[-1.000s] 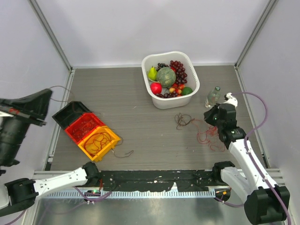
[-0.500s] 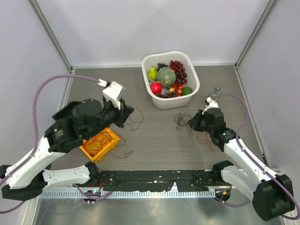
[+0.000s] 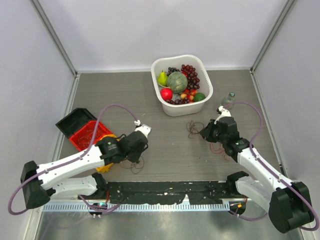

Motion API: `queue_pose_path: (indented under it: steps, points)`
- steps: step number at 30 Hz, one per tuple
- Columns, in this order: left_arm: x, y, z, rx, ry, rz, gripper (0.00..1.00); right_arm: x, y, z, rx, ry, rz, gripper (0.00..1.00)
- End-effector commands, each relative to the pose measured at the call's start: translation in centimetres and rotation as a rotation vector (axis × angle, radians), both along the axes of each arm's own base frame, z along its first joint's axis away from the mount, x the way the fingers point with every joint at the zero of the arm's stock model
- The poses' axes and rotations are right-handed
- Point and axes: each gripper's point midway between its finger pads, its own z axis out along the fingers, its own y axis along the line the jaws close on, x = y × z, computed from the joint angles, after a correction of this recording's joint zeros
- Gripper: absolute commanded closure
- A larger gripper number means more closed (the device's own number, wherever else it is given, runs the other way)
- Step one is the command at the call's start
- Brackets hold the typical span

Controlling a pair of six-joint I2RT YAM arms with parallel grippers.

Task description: Untangle the cables

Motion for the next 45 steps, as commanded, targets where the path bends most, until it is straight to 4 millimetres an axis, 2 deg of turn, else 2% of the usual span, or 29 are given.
queue_pose_path:
  steps: [1,4,7,10,12,14,19,22,27,31,32,34,35,37,39,41,43,45]
  points:
    - [1.8,0.4,-1.6,0.067,-0.026,0.163,1.00,0.7,0.3,1.4,0.010,-0.065,0.013,0.84]
    - [1.8,-0.3,-3.4,0.088,0.011,0.180,0.95,0.6,0.1,1.5,0.012,-0.076,0.007,0.84]
    - [2.2,-0.6,-4.2,0.090,0.007,0.204,0.89,0.4,0.2,1.5,0.016,-0.073,0.012,0.84]
    - [2.7,-0.4,-4.6,0.109,-0.009,0.229,0.72,0.3,0.2,1.2,0.014,-0.067,0.013,0.85]
    - [2.9,0.0,-4.7,0.126,-0.017,0.251,0.52,0.2,0.2,1.2,0.016,-0.067,0.016,0.85]
    - [2.9,0.3,-5.1,0.134,-0.010,0.265,0.38,0.2,0.2,1.2,0.016,-0.068,0.018,0.84]
    - [1.8,0.2,-6.8,0.105,0.056,0.279,0.28,0.1,0.2,1.3,0.018,-0.072,0.021,0.85]
    - [1.6,0.5,-7.8,0.121,0.077,0.297,0.29,0.1,0.3,1.3,0.020,-0.075,0.022,0.85]
    - [0.6,0.5,-9.8,0.107,0.158,0.321,0.39,0.0,0.3,1.5,0.024,-0.080,0.022,0.85]
    - [0.3,-0.7,-10.3,0.020,0.194,0.302,0.56,0.0,0.2,1.7,0.024,-0.088,0.020,0.85]
    - [0.3,-0.9,-10.3,0.004,0.215,0.296,0.64,0.0,0.2,1.7,0.025,-0.091,0.020,0.85]
    - [0.2,-1.4,-10.3,-0.027,0.257,0.277,0.87,0.0,0.2,1.8,0.026,-0.091,0.023,0.85]
    - [0.4,-1.7,-9.7,-0.044,0.258,0.262,1.00,0.0,0.3,1.8,0.027,-0.089,0.024,0.85]
    - [1.2,-2.8,-7.1,-0.107,0.215,0.227,1.00,-0.1,0.3,1.8,0.026,-0.091,0.027,0.85]
    - [2.7,-4.1,-2.5,-0.215,0.115,0.183,1.00,-0.2,0.3,1.9,0.027,-0.096,0.029,0.85]
    - [4.6,-4.4,3.1,-0.326,-0.019,0.156,1.00,-0.1,0.2,1.9,0.027,-0.100,0.022,0.85]
    - [6.8,-3.6,8.9,-0.443,-0.166,0.168,1.00,0.0,0.2,1.7,0.024,-0.100,0.024,0.85]
    - [8.9,-1.3,12.5,-0.486,-0.269,0.234,1.00,0.1,0.3,1.7,0.027,-0.096,0.029,0.85]
